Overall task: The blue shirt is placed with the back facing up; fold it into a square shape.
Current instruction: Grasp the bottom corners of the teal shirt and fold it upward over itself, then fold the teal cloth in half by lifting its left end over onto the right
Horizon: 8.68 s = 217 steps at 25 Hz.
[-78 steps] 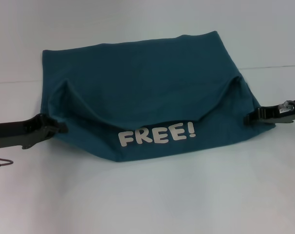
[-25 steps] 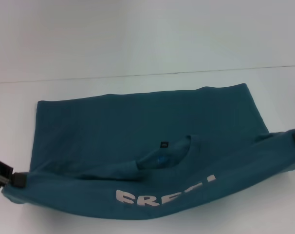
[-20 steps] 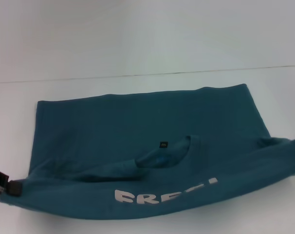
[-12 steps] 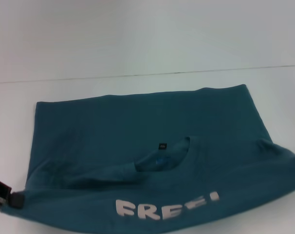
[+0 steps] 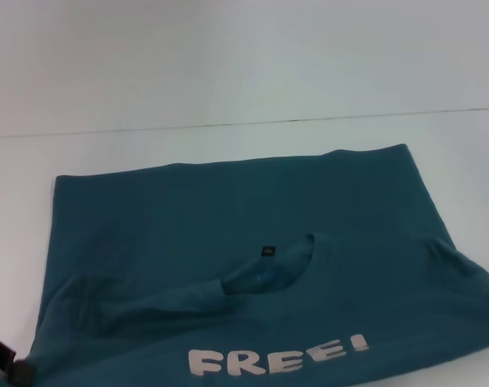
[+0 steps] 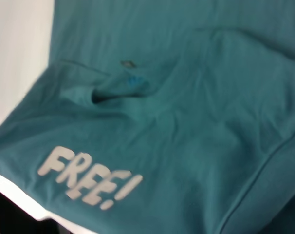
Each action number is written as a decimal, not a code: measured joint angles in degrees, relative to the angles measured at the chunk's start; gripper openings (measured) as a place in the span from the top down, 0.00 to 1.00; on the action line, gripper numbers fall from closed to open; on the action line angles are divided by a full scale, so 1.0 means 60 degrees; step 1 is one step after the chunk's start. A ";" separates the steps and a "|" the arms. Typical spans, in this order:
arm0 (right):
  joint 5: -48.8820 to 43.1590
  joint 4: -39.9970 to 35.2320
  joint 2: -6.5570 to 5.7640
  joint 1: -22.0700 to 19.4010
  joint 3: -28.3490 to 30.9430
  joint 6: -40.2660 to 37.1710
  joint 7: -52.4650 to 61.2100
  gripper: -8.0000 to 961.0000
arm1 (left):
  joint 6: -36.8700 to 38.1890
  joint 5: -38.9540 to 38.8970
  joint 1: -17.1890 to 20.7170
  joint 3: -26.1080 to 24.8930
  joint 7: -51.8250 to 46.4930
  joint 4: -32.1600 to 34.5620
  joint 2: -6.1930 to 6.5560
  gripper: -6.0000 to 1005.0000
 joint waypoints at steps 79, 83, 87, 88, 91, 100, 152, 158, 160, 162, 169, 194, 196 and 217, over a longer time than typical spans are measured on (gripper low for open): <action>-0.1365 0.2019 0.2020 0.2290 0.0082 1.2274 0.0870 0.90 | -1.1057 0.2301 -0.2996 0.0703 -0.1126 -0.3574 -0.0326 0.85; -0.1346 0.2008 0.1906 0.2294 0.0318 1.2192 0.0882 0.73 | -1.1060 0.2243 -0.2896 0.0675 -0.1226 -0.3371 -0.0346 0.73; -0.1284 0.1998 0.1756 0.2267 0.0402 1.1824 0.0876 0.49 | -1.0946 0.2220 -0.2774 0.0367 -0.1254 -0.3153 -0.0366 0.57; -0.1061 0.1962 0.1666 0.2191 0.0570 1.1429 0.0781 0.46 | -1.0889 0.2212 -0.2748 0.0247 -0.1254 -0.3122 -0.0370 0.52; -0.0512 0.1756 0.1606 0.1966 0.0797 1.0727 0.0415 0.37 | -1.0598 0.2070 -0.2623 -0.0137 -0.1232 -0.2976 -0.0383 0.41; 0.4199 0.1325 0.1529 -0.0118 0.1870 0.6514 -0.2093 0.44 | -0.7889 -0.2692 -0.0273 -0.0828 -0.0196 -0.1571 -0.0632 0.34; 0.4196 0.2370 0.1633 -0.1285 0.2290 0.4484 -0.4028 0.49 | -1.0567 -0.5667 0.0652 -0.0932 0.1430 -0.5201 -0.1349 0.34; 0.4182 0.2397 0.1633 -0.1331 0.2298 0.4560 -0.4008 0.49 | -1.0651 -0.5488 0.0668 -0.0920 0.1480 -0.5445 -0.1370 0.32; 0.4163 0.2402 0.1633 -0.1326 0.2298 0.4574 -0.3994 0.49 | -1.0664 -0.5445 0.0655 -0.0920 0.1483 -0.5446 -0.1371 0.31; 0.4161 0.2438 0.1633 -0.1323 0.2298 0.4582 -0.3989 0.49 | -1.0667 -0.5437 0.0648 -0.0921 0.1488 -0.5445 -0.1372 0.31; 0.4194 0.2501 0.1610 -0.1333 0.2298 0.4590 -0.3985 0.49 | -0.9655 -0.5341 0.0795 -0.0919 0.1940 -0.4499 -0.1290 0.28; 0.4172 0.2502 0.1624 -0.1280 0.2298 0.4694 -0.3985 0.49 | -1.0513 -0.2915 0.0290 0.0017 0.2774 -0.3426 -0.1281 0.27; 0.4167 0.2502 0.1631 -0.1285 0.2298 0.4700 -0.3985 0.49 | -1.0546 -0.2912 0.0290 0.0037 0.2745 -0.3432 -0.1282 0.27; 0.4218 0.2503 0.1619 -0.1344 0.2297 0.4779 -0.3951 0.49 | -1.0562 -0.2682 0.0173 0.0069 0.2466 -0.3734 -0.1262 0.27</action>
